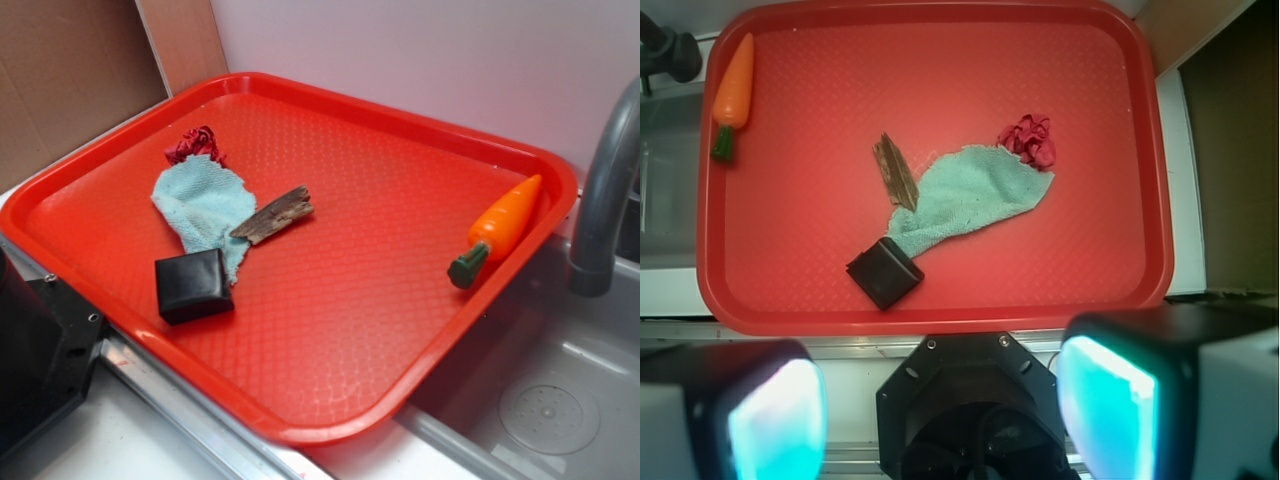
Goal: Grab the wood chip.
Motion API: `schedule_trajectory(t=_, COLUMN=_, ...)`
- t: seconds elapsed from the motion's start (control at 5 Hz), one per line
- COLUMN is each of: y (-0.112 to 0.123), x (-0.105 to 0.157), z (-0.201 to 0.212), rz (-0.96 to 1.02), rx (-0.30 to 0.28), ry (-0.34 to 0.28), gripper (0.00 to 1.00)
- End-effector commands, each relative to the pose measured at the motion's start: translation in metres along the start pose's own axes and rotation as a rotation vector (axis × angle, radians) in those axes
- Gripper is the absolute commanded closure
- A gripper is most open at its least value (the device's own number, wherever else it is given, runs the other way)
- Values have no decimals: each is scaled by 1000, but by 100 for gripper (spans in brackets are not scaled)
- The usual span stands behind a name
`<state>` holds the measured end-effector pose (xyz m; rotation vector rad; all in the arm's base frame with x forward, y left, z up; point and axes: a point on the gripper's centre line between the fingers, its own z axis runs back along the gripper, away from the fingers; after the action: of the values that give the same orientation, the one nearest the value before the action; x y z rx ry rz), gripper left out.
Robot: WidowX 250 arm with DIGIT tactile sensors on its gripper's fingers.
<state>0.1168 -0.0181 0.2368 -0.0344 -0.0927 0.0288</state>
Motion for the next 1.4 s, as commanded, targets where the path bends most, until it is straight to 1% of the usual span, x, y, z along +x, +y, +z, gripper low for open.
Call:
schedule_trajectory(t=0.0, y=0, x=0, z=0, rz=0, rx=0, ry=0, gripper=0)
schedule_trajectory(t=0.2, y=5, x=9, z=-10, rz=18, rx=8, ry=-11, gripper=0)
schedule_trajectory(t=0.4, y=6, x=24, z=-29, rz=40, rx=14, ry=-76, gripper=0)
schedule_trajectory(t=0.6, y=2, x=46, z=-58, rz=21, rx=15, ry=-91, gripper=0)
schedule_trajectory(t=0.8, y=-2, x=64, z=-87, rz=18, rx=39, ry=-124, gripper=0)
schedule_trajectory(t=1.0, y=-14, x=85, z=-134, rz=-38, rx=-3, ry=-127, gripper=0)
schedule_trajectory(t=1.2, y=-17, x=92, z=-170, rz=-65, rx=16, ry=-85, gripper=0)
